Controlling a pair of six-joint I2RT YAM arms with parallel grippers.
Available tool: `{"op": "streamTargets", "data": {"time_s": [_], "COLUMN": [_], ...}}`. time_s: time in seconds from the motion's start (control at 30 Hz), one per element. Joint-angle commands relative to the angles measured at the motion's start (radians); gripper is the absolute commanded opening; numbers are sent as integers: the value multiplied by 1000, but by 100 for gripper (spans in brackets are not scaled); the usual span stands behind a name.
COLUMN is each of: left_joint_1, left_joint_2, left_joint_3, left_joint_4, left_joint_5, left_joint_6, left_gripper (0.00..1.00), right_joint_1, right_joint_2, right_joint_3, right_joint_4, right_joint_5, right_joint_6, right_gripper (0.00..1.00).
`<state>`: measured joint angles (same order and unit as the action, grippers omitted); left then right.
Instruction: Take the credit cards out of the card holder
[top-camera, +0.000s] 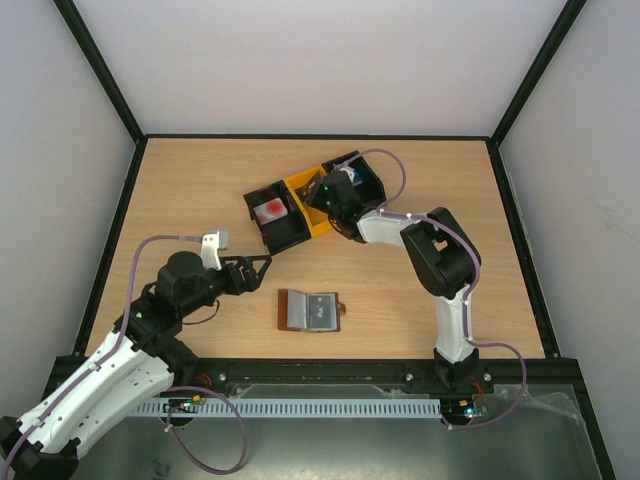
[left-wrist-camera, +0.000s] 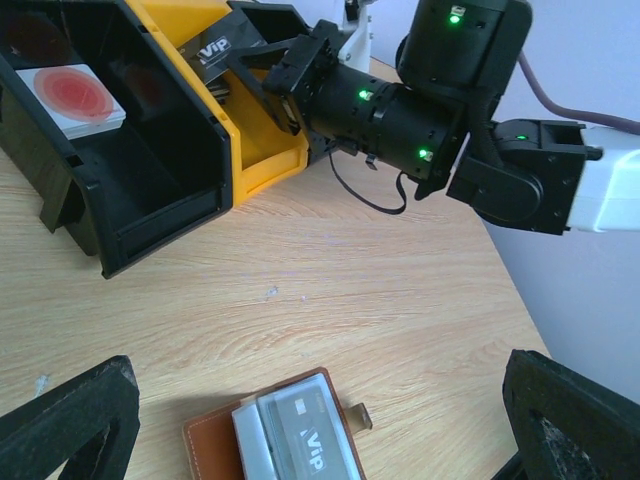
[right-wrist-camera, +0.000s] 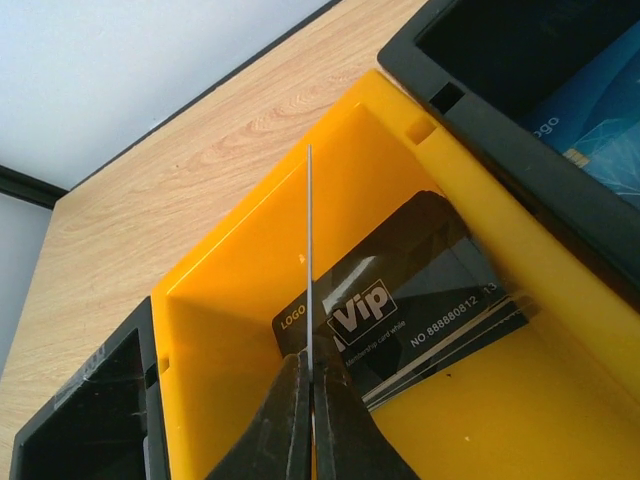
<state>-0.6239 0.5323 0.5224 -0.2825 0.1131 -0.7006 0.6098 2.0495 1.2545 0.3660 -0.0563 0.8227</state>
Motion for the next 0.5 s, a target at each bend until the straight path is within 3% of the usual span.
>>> {"op": "streamTargets", "data": {"time_s": [0.0, 0.47], "left_joint_1": [0, 1], "left_joint_2": [-16, -14], "left_joint_3": [-3, 13], "left_joint_4": [5, -9], "left_joint_5": [16, 13], "left_joint_6": [9, 12], "left_gripper": [100, 100], "right_joint_1": [0, -2], "right_joint_2": [39, 66], "right_joint_3": [60, 94], "right_joint_4": [-55, -79], "right_joint_5": [-28, -16], "right_joint_6": [-7, 19], "right_gripper": [2, 2]}}
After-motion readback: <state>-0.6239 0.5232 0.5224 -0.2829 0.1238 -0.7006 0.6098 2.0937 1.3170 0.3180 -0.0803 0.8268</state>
